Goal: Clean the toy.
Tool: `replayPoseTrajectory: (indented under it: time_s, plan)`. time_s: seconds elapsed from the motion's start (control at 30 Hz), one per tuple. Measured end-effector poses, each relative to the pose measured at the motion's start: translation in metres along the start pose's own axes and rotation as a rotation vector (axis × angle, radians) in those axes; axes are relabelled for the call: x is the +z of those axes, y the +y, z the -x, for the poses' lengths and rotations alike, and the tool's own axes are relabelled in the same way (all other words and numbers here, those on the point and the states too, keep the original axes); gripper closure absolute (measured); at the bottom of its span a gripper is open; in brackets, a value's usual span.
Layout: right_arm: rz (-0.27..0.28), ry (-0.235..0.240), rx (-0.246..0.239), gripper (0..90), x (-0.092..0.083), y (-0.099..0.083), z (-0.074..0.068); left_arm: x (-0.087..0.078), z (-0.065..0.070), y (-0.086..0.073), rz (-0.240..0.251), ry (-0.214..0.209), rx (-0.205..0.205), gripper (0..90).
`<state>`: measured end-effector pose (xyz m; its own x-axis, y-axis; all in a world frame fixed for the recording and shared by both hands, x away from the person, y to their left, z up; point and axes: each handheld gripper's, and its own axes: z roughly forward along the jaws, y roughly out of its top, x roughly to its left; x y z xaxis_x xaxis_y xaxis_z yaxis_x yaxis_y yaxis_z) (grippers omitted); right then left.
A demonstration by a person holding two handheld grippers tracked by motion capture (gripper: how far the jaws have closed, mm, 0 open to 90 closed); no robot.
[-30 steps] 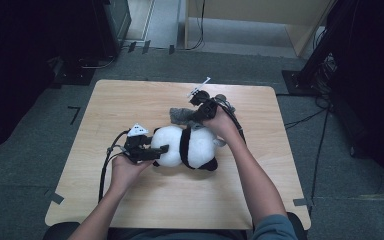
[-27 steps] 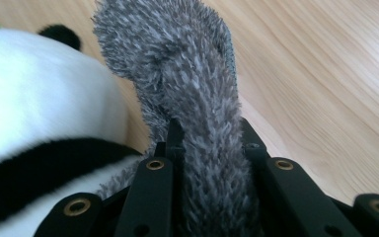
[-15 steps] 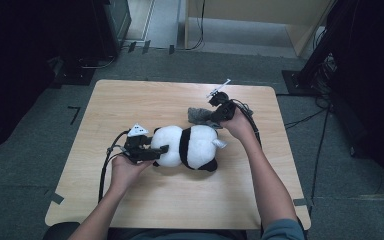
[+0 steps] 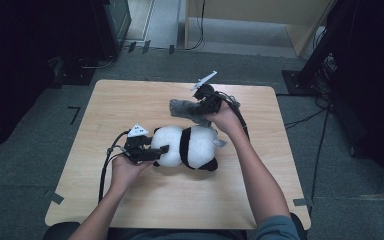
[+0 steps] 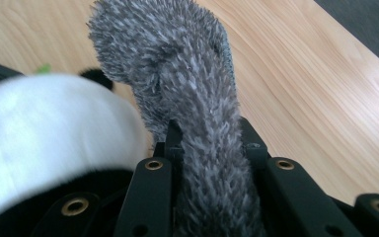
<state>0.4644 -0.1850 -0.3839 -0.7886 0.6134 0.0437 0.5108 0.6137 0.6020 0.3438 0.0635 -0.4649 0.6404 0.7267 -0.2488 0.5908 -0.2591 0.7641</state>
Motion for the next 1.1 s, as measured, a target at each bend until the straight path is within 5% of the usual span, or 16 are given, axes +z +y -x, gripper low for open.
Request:
replayPoseTrajectory:
  time_s: [0.27,0.53,0.73,0.93,1.1]
  plan:
    - [-0.005,0.084,-0.053,74.5,0.033,0.03,-0.03,0.0,0.001,0.0,0.003,0.003,0.002,31.2]
    - [-0.054,0.129,-0.084,74.9,0.055,0.031,-0.046,0.001,0.0,0.001,-0.006,0.002,-0.01,31.1]
    - [-0.077,0.137,-0.044,75.2,0.052,0.021,-0.032,0.001,0.0,0.001,-0.004,0.003,-0.007,31.0]
    - [-0.113,0.086,-0.05,75.2,0.041,0.006,-0.014,0.001,-0.001,0.001,-0.007,0.003,-0.008,30.9]
    - [-0.118,0.075,0.021,75.2,0.032,-0.013,0.009,0.001,-0.001,0.0,-0.006,0.0,-0.008,30.9]
